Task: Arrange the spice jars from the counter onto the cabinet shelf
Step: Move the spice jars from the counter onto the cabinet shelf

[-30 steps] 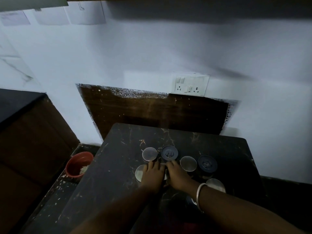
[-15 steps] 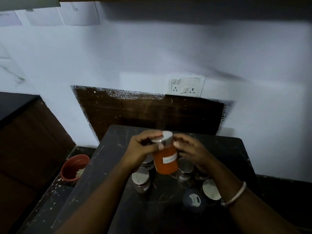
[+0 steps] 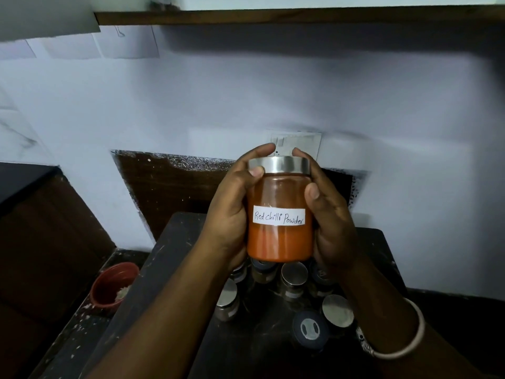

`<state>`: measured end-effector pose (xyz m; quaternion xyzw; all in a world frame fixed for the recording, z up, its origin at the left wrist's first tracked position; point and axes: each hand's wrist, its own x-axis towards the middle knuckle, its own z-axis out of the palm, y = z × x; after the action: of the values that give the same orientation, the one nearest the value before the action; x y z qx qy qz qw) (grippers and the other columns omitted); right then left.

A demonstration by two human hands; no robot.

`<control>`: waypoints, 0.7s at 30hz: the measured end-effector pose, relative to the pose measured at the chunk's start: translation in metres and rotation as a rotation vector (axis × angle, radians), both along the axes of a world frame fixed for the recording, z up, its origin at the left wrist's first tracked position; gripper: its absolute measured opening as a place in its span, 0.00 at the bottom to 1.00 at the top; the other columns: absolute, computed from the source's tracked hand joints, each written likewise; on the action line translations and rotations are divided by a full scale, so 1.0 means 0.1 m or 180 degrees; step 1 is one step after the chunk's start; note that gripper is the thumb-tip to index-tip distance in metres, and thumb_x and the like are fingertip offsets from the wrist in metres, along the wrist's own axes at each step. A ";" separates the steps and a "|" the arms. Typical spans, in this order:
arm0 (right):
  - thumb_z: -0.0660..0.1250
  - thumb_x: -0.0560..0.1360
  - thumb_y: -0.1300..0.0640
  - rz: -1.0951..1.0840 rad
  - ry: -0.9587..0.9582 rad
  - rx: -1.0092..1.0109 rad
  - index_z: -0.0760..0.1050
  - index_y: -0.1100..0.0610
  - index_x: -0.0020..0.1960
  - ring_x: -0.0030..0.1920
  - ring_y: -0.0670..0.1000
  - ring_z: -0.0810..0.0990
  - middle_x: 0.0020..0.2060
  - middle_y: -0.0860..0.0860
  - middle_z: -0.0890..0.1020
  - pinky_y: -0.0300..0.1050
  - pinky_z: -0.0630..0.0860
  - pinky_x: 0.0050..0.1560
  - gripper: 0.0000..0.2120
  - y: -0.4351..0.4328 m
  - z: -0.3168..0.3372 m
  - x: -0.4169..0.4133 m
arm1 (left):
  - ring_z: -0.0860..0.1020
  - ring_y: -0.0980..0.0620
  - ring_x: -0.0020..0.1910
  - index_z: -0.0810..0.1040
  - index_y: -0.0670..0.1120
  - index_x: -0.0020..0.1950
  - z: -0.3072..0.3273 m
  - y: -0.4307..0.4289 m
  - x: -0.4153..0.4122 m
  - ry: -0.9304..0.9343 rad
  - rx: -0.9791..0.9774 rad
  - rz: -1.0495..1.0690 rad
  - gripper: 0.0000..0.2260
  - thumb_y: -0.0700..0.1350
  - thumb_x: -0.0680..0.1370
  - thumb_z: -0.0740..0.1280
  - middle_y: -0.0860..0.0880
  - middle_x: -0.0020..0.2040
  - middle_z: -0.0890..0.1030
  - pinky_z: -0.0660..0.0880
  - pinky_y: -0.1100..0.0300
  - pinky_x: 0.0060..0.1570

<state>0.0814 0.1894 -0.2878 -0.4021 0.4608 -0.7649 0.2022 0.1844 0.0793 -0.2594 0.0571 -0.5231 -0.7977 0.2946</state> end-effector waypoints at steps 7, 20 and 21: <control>0.65 0.78 0.39 -0.0265 0.0040 0.0151 0.67 0.44 0.76 0.68 0.58 0.78 0.70 0.53 0.77 0.63 0.77 0.66 0.28 0.09 0.01 0.08 | 0.83 0.42 0.57 0.79 0.51 0.70 0.04 0.08 0.01 -0.0073 -0.0096 0.0001 0.21 0.50 0.77 0.65 0.40 0.64 0.82 0.81 0.46 0.52; 0.66 0.75 0.32 -0.0296 0.0059 0.0055 0.64 0.45 0.78 0.67 0.61 0.79 0.70 0.55 0.77 0.68 0.78 0.62 0.36 0.16 0.02 0.20 | 0.83 0.42 0.59 0.78 0.53 0.71 0.09 0.19 0.09 -0.0109 -0.0187 -0.0023 0.26 0.54 0.73 0.68 0.41 0.66 0.82 0.81 0.46 0.53; 0.66 0.75 0.32 -0.0289 0.0054 0.0042 0.65 0.45 0.78 0.67 0.61 0.79 0.70 0.54 0.77 0.66 0.78 0.62 0.35 0.16 0.02 0.21 | 0.83 0.42 0.59 0.78 0.53 0.71 0.09 0.19 0.10 -0.0105 -0.0184 -0.0021 0.26 0.54 0.73 0.68 0.40 0.66 0.82 0.81 0.46 0.53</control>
<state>0.1022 0.2053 -0.2858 -0.3859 0.4853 -0.7668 0.1660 0.1941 0.0984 -0.2499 0.0600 -0.5508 -0.7822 0.2848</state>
